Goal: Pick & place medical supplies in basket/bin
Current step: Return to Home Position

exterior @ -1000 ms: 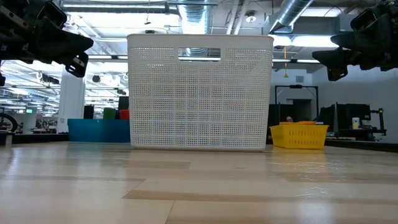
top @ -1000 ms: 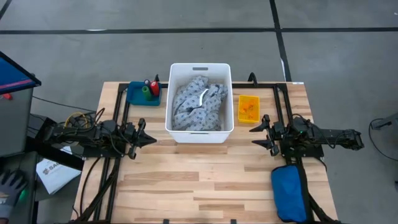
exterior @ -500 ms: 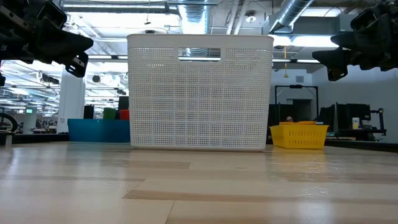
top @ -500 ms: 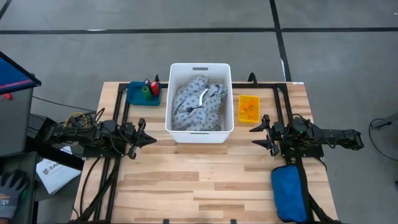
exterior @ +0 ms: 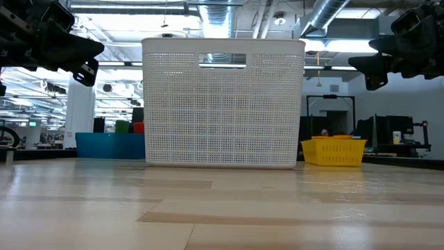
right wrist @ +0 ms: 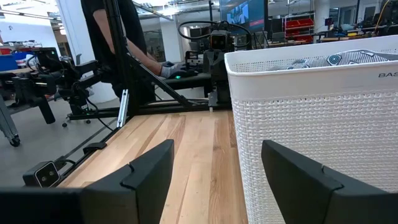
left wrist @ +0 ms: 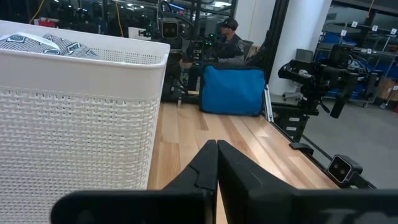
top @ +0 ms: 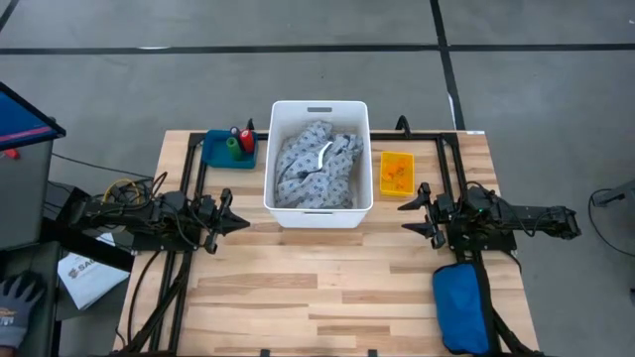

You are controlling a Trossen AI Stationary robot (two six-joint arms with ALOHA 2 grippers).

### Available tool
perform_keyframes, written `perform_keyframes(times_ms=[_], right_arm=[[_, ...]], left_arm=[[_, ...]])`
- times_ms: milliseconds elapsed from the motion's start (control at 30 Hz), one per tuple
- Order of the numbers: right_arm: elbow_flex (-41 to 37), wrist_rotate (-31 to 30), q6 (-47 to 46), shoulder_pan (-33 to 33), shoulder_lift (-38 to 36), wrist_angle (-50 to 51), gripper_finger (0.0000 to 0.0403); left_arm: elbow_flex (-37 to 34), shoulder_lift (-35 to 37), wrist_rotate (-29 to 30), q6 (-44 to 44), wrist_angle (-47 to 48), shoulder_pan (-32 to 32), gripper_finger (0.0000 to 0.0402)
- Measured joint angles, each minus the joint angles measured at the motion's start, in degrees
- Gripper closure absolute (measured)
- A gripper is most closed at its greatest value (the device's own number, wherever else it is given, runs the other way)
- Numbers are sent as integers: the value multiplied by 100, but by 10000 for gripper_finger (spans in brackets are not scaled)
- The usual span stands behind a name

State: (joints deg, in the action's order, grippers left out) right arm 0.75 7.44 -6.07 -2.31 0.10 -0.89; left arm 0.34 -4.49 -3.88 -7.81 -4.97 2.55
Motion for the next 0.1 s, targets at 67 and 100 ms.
perform_keyframes(times_ms=[67, 100], right_arm=[[0, 0, 0, 0, 0, 0, 163], [0, 0, 0, 0, 0, 0, 163]], left_arm=[[0, 0, 0, 0, -2, 2, 401], [0, 0, 0, 0, -2, 1, 401]])
